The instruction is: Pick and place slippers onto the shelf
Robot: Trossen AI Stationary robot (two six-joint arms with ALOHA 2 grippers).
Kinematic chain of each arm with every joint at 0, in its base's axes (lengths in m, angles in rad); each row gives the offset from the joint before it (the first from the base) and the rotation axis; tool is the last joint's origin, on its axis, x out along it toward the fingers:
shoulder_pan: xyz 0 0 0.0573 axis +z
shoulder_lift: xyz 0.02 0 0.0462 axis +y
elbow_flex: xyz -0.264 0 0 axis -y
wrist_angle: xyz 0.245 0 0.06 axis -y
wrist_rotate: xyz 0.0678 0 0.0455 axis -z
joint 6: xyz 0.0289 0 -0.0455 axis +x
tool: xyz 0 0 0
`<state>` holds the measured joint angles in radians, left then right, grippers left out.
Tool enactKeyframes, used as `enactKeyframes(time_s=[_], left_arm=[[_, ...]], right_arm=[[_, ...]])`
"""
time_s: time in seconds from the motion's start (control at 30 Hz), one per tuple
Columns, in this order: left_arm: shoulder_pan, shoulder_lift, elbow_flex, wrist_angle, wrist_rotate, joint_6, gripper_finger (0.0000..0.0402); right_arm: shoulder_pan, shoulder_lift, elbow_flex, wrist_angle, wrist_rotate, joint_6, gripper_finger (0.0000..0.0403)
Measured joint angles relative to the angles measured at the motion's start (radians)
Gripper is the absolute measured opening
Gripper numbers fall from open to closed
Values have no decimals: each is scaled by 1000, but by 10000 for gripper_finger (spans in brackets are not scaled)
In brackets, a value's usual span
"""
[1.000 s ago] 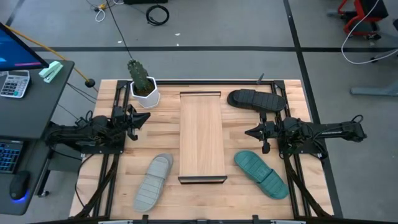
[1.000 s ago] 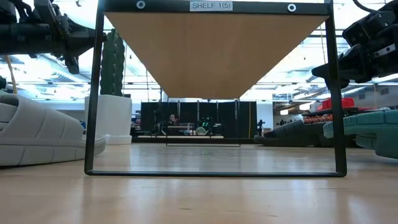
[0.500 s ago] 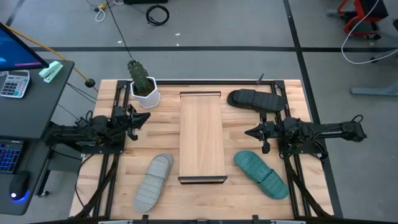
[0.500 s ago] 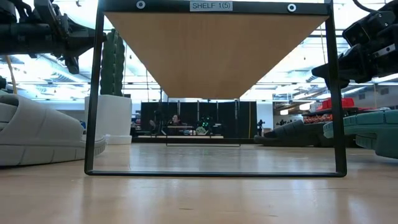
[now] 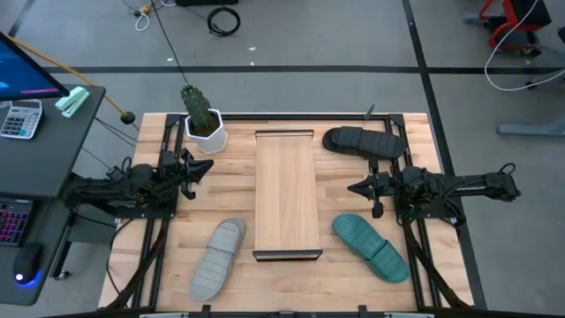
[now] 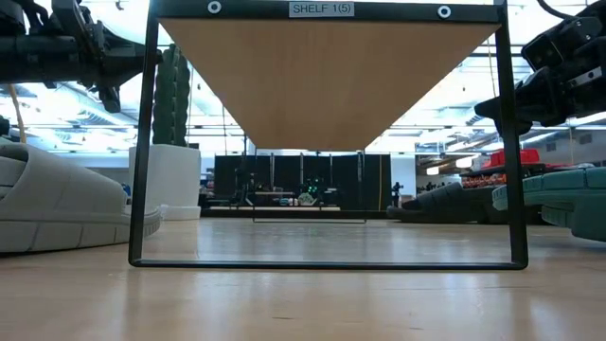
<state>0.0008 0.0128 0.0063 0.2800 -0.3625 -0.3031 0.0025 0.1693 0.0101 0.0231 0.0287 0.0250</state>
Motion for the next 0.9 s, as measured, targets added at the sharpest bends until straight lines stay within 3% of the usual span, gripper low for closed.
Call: enactKeyframes(time_s=[0.33, 0.7, 0.9], left_arm=[[0, 0, 0, 0, 0, 0, 26], [0, 0, 0, -1, 0, 1, 24], [0, 0, 0, 73, 34, -26, 16]], right_arm=[[0, 0, 0, 1, -1, 13, 20], [0, 0, 0, 21, 27, 240, 20], [0, 0, 0, 172, 86, 417, 20]])
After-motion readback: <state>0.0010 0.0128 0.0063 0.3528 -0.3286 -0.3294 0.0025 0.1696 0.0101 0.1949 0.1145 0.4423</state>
